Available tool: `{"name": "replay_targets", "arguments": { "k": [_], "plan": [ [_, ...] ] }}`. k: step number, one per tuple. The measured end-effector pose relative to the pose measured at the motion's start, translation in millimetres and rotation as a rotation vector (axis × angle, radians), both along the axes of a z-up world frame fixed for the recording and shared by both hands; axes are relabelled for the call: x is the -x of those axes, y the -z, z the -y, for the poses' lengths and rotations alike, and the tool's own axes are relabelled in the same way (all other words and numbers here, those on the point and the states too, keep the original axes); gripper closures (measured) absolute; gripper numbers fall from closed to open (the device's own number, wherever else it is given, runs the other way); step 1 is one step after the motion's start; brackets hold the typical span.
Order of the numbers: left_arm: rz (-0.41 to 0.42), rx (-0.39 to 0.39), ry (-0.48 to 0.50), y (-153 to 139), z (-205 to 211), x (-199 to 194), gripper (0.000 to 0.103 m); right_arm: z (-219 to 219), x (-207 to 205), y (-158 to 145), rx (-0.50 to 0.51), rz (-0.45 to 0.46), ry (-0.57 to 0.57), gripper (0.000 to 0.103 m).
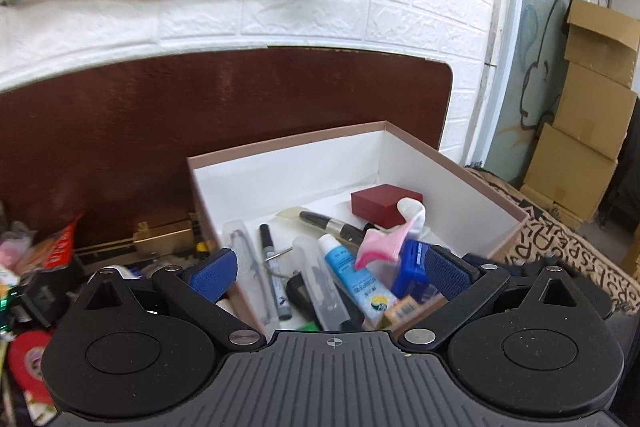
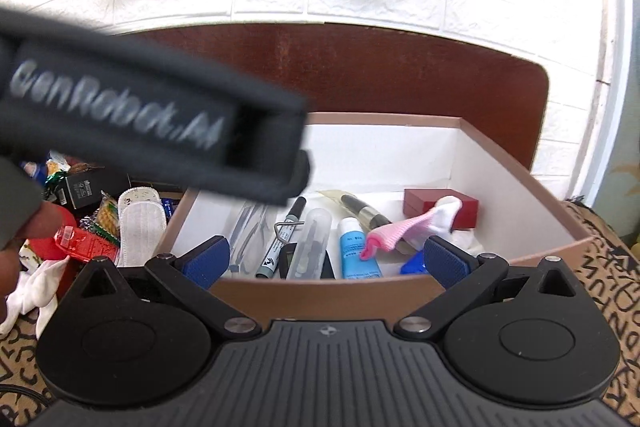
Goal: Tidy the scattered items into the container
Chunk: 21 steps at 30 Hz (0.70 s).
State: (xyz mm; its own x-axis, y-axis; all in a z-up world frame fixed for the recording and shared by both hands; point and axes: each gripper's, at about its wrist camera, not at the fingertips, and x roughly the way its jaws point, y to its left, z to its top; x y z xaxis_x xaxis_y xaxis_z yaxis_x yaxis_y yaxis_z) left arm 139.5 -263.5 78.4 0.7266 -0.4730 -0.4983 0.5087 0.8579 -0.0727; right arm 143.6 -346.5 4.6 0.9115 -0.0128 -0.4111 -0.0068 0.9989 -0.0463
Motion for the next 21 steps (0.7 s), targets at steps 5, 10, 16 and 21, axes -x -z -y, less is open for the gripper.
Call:
{"name": "replay_targets", "arguments": {
  "k": [5, 10, 16, 21],
  "plan": [
    [0.006, -0.016, -0.029, -7, -10, 35, 0.0, 28, 71, -19, 0.063, 0.033, 0.028, 0.0],
    [-0.004, 0.048, -0.038, -10, -27, 67, 0.0, 34, 119, -35, 0.113, 0.028, 0.056, 0.0],
    [0.023, 0.008, -0.035, -9, -30, 102, 0.0, 47, 148, -37, 0.121, 0.021, 0.079, 0.0],
    [0.019, -0.003, -0.015, -5, -29, 124, 0.0, 49, 167, -38, 0.121, 0.023, 0.099, 0.0]
  ]
}}
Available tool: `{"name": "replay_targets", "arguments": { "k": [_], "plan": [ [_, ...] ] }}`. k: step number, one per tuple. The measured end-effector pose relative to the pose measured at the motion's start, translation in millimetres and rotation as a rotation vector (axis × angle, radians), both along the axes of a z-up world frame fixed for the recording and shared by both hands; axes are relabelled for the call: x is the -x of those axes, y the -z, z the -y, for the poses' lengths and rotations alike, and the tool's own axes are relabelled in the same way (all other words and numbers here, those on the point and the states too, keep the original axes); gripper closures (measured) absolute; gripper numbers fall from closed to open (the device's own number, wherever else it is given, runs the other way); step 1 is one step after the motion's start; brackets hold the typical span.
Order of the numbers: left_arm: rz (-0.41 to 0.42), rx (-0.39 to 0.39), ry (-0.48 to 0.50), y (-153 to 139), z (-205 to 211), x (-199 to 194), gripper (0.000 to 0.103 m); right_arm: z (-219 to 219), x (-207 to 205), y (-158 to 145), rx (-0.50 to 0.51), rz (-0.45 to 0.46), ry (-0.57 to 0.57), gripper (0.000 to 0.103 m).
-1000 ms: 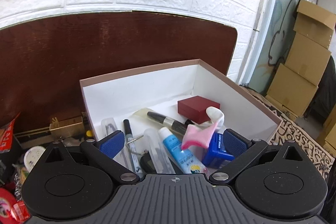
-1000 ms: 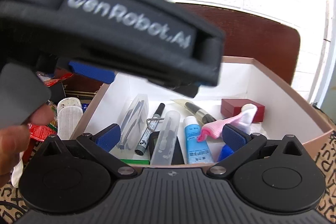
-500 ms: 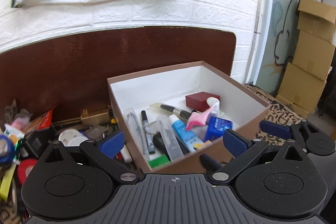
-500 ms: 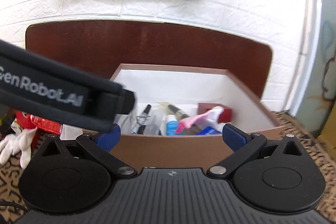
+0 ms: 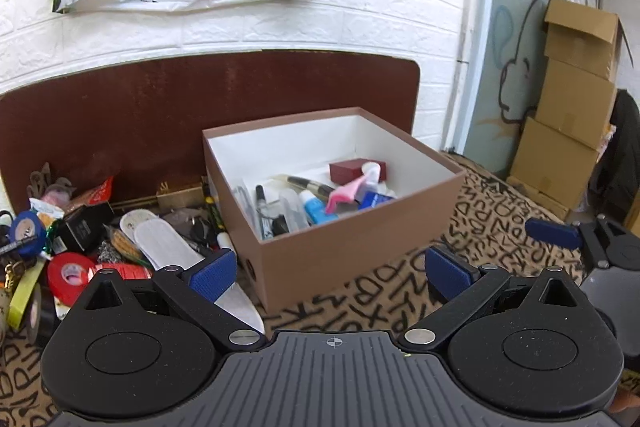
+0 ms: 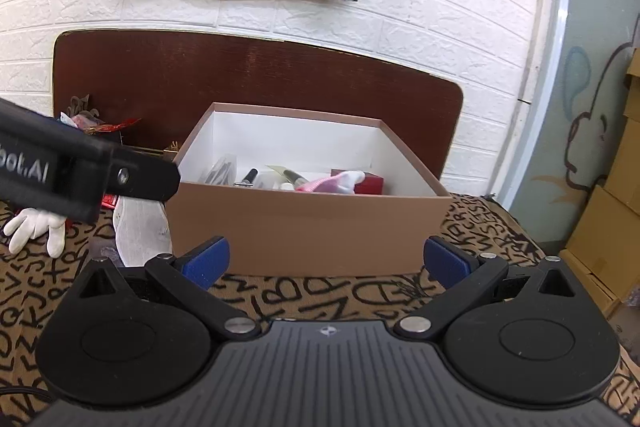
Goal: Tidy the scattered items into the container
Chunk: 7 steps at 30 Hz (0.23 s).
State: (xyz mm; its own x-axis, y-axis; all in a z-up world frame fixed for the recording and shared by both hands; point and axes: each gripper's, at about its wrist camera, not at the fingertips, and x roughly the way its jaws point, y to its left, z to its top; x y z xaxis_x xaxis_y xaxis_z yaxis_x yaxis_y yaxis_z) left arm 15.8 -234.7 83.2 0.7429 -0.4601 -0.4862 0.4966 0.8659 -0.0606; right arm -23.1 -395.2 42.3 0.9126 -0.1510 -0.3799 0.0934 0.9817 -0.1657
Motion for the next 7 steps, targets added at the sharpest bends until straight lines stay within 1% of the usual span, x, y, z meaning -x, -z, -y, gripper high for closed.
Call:
{"name": "replay_targets", "arguments": {
  "k": [3, 5, 7],
  "plan": [
    [0.01, -0.025, -0.005, 2, 2, 10, 0.0, 0, 7, -2, -0.009, 0.005, 0.006, 0.0],
    [0.014, -0.024, 0.002, 2, 2, 15, 0.0, 0, 10, -2, -0.008, 0.008, 0.006, 0.0],
    [0.001, -0.024, 0.013, 2, 2, 18, 0.0, -2, 14, -3, -0.009, 0.012, 0.008, 0.0]
  ]
}}
